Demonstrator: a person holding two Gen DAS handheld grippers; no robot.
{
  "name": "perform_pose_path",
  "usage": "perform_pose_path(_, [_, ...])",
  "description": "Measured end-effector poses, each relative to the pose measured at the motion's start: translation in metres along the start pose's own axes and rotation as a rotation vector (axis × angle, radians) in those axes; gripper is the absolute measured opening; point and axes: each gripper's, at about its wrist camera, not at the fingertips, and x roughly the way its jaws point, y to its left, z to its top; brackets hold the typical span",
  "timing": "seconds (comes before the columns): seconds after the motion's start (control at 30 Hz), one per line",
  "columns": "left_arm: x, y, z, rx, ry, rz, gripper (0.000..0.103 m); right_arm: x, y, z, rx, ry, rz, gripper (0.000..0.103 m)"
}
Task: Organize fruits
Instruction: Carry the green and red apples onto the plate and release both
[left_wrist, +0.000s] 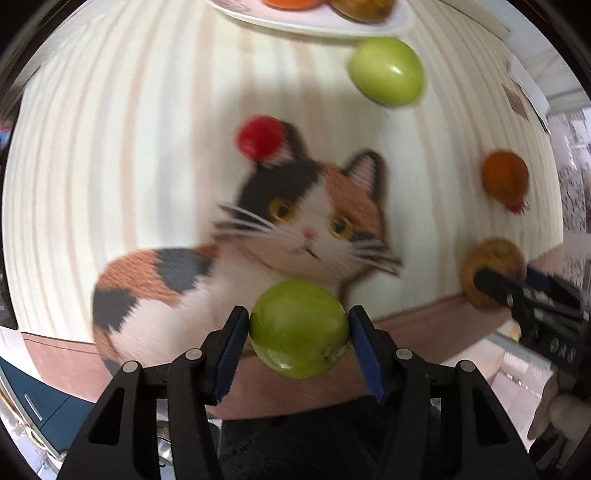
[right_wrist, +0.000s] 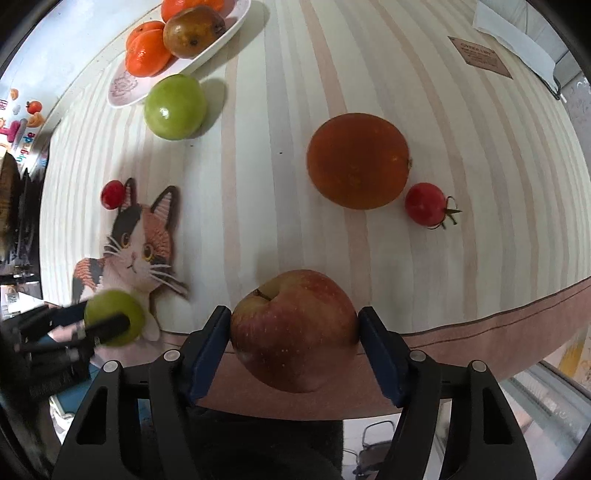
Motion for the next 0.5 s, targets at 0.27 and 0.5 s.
perform_pose_path(0.27, [-0.001,0.003,0.015,-0.002,-0.002,-0.01,0.054,0.008,0.014,0.008,-0.021,0.013,-0.012,0.073])
perform_pose_path(0.5, [-0.009,0.01,0.018,-0.006,-0.026,-0.017,0.053,0.004,0.011,0.014,-0.021,0.013,0.011,0.072])
